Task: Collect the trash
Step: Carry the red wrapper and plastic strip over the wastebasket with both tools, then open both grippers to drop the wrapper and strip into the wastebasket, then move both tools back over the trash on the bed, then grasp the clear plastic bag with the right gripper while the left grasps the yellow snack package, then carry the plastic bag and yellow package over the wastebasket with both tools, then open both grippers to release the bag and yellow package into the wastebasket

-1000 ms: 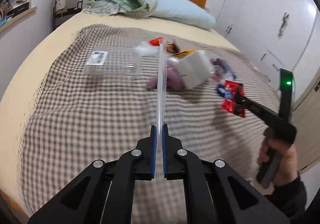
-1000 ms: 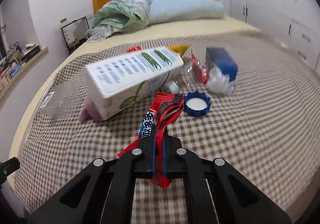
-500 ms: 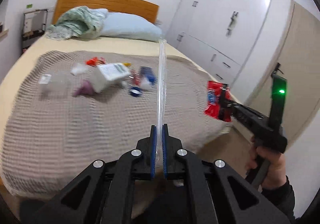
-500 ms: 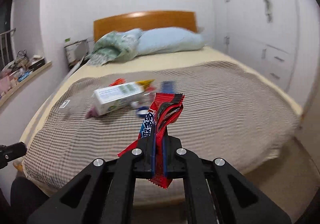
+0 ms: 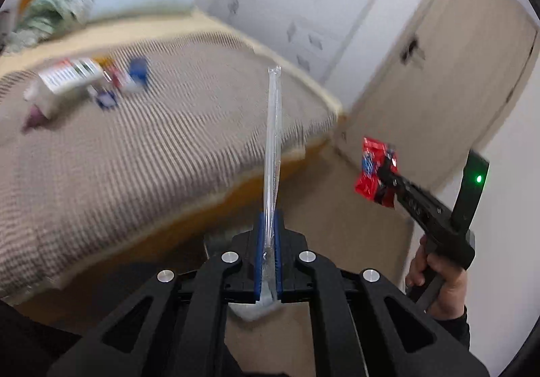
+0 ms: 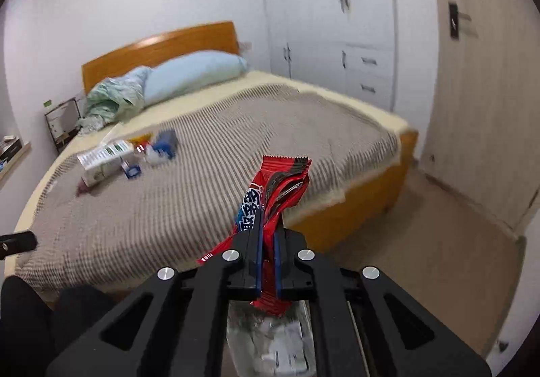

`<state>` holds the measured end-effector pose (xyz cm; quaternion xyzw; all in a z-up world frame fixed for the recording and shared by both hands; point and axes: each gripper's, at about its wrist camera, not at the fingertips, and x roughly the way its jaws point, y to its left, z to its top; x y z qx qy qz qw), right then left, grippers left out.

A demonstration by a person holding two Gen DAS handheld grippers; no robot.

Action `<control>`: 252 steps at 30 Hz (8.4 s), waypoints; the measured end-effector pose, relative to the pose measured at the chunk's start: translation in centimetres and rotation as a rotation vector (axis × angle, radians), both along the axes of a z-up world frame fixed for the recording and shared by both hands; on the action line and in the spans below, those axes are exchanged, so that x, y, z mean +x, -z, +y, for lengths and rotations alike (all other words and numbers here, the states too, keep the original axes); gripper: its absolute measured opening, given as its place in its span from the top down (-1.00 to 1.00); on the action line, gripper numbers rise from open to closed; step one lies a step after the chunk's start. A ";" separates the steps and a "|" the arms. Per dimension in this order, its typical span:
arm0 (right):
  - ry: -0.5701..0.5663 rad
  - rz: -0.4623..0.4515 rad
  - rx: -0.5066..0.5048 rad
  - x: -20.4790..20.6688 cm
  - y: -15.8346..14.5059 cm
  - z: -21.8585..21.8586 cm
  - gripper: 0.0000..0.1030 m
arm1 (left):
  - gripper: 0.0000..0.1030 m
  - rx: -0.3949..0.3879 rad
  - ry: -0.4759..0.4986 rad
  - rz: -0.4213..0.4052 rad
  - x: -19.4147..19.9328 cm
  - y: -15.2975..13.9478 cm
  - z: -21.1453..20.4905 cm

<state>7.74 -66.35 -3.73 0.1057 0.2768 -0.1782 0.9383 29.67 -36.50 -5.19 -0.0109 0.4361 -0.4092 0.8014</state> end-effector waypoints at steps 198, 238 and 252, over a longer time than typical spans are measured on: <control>-0.114 0.210 0.188 12.7 3.4 1.9 0.72 | 1.00 0.145 0.376 -0.201 10.5 -8.1 -1.4; 0.233 0.542 0.589 0.5 33.8 -8.4 -0.37 | 0.50 0.451 0.265 0.661 8.7 33.6 -20.6; 0.176 0.642 0.522 1.5 34.1 -5.7 -0.37 | -0.33 0.597 0.095 0.546 9.7 35.6 -19.2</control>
